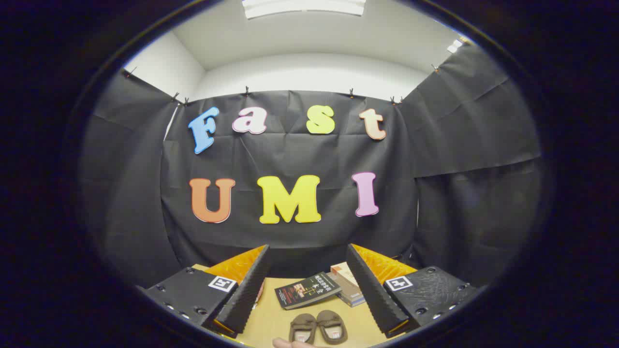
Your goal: Open the storage box then place both shoes into the box .Put the left shoe in first, then the right shoe, with the right side of both shoes facing outward in a uniform manner.
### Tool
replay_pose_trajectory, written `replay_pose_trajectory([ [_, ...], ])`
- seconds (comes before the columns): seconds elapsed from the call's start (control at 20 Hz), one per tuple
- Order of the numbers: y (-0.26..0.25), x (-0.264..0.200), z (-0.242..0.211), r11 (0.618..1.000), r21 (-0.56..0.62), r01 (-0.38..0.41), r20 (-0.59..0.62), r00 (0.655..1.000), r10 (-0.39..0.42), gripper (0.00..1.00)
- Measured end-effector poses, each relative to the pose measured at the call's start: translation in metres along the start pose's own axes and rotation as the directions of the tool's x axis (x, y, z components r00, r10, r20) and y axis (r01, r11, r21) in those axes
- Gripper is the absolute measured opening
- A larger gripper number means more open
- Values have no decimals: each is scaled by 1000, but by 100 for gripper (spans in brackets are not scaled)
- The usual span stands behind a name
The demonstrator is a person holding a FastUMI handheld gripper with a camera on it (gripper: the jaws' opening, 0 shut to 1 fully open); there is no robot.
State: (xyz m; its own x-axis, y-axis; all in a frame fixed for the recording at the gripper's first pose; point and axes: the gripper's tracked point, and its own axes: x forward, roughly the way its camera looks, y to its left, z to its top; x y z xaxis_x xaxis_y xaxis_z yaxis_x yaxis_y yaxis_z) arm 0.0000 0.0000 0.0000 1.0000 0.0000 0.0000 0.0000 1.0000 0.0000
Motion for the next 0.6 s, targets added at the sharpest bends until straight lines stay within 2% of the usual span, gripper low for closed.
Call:
replay_pose_trajectory([
  [0.3,16,6,4,999,-20,-27,-14,1000,27,96],
  [0.6,-2,11,2,999,-16,-28,-41,999,27,95],
])
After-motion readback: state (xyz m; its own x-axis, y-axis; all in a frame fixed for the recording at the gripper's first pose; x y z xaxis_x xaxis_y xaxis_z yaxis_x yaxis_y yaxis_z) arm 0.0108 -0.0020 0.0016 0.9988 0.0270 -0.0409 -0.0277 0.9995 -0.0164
